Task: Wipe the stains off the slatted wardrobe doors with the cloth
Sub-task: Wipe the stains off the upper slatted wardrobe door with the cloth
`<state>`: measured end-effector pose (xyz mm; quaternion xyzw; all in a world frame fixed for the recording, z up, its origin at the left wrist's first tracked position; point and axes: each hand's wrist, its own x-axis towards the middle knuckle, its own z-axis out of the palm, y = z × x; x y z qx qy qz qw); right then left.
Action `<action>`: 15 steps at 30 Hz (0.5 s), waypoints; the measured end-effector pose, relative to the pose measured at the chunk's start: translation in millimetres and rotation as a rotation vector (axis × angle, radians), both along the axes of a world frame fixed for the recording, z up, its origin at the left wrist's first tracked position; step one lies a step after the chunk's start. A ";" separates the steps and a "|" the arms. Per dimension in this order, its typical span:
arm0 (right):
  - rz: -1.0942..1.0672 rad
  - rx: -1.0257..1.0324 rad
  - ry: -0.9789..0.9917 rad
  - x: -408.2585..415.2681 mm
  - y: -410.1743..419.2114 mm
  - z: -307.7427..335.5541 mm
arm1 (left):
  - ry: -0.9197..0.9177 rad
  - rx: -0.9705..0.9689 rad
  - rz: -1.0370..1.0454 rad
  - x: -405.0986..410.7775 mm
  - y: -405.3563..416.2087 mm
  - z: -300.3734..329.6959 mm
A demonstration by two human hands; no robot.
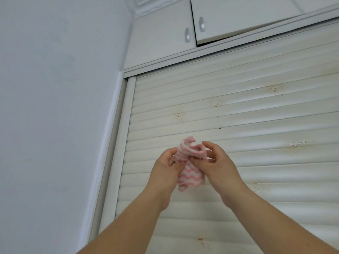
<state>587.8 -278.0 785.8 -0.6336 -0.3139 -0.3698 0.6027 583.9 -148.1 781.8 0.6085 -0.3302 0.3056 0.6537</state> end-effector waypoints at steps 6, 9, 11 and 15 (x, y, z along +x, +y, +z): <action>0.149 -0.025 -0.081 18.1 -11.2 29.3 | -0.080 0.010 0.058 16.6 -19.7 26.7; 0.099 0.017 -0.078 29.4 -11.8 38.7 | -0.120 0.019 0.067 31.7 -21.1 34.0; -0.035 0.034 -0.105 39.6 -10.0 45.6 | -0.123 0.044 0.099 43.8 -18.2 37.2; -0.476 0.030 -0.314 54.3 -6.5 62.6 | -0.167 0.076 0.311 71.3 4.0 45.7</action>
